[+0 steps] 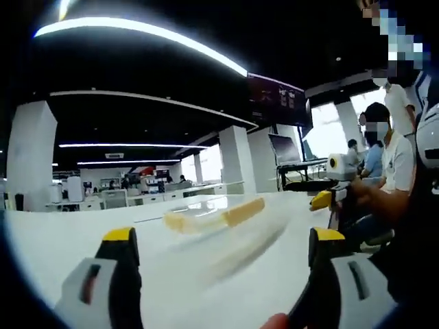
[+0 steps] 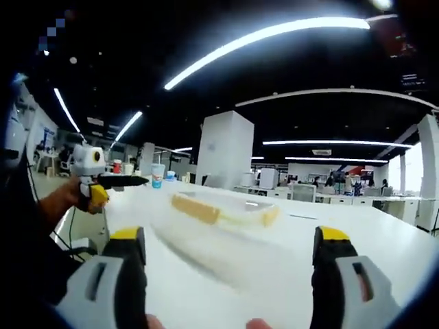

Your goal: Snap each plastic latch of the storage box into its locked position after aligning the lid with the box until every specified latch is closed and the lid sits flush.

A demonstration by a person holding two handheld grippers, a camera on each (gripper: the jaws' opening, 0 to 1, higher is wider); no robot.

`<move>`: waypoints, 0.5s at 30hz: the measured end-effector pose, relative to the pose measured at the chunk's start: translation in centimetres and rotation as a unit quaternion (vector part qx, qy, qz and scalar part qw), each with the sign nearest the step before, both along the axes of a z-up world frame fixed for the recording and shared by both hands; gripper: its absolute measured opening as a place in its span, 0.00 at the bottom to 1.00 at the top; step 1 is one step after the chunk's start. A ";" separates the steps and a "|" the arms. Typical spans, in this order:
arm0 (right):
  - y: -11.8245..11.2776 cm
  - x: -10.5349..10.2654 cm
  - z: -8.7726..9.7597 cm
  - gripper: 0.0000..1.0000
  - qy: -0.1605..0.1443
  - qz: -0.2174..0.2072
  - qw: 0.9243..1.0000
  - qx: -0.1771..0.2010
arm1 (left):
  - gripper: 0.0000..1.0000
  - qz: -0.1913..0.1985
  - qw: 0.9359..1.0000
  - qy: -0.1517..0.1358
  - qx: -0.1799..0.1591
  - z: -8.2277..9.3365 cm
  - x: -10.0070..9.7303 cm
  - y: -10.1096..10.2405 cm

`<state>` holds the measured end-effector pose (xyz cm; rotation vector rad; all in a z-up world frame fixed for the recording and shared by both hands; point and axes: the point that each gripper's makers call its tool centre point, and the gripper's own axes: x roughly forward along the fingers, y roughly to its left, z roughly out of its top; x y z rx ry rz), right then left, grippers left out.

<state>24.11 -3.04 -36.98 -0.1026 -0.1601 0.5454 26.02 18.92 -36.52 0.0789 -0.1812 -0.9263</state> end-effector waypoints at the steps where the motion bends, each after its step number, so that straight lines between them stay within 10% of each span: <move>1: -0.1 -0.1 -0.1 1.00 0.002 -0.003 1.000 -0.003 | 1.00 0.006 1.000 -0.004 0.006 -0.2 0.1 0.0; 9: 0.5 -0.7 -1.1 1.00 0.032 0.002 0.999 -0.032 | 1.00 -0.059 0.998 0.028 0.002 -1.0 -2.2 -1.3; 15: 0.2 -0.7 -1.2 1.00 0.031 -0.006 0.999 -0.035 | 1.00 -0.004 0.998 0.058 0.009 -2.1 -0.2 0.5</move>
